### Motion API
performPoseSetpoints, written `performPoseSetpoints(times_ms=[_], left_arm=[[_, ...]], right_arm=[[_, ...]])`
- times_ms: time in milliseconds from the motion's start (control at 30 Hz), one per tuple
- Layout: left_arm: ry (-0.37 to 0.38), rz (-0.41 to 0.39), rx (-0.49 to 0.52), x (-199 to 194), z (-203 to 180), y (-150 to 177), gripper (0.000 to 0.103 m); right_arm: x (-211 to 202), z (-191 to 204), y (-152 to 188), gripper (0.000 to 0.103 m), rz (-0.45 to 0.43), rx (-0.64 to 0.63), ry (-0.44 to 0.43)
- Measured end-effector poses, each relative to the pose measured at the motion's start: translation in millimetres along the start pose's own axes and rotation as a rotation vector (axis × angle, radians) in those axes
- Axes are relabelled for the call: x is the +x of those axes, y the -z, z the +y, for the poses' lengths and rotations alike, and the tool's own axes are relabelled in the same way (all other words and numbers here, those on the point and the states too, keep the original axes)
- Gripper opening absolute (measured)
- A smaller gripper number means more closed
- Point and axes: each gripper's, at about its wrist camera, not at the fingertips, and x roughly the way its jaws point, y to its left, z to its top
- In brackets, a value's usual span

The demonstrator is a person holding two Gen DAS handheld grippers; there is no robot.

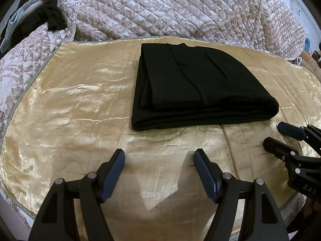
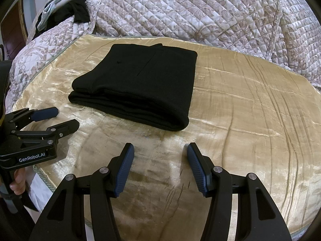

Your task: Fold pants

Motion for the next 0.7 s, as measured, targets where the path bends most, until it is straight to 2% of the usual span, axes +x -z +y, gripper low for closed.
performPoseSetpoints(times_ms=[700], left_arm=[[-0.001, 0.001, 0.002, 0.0, 0.0, 0.3, 0.074]], right_arm=[[0.8, 1.8, -0.2, 0.057, 0.0, -0.005, 0.003]])
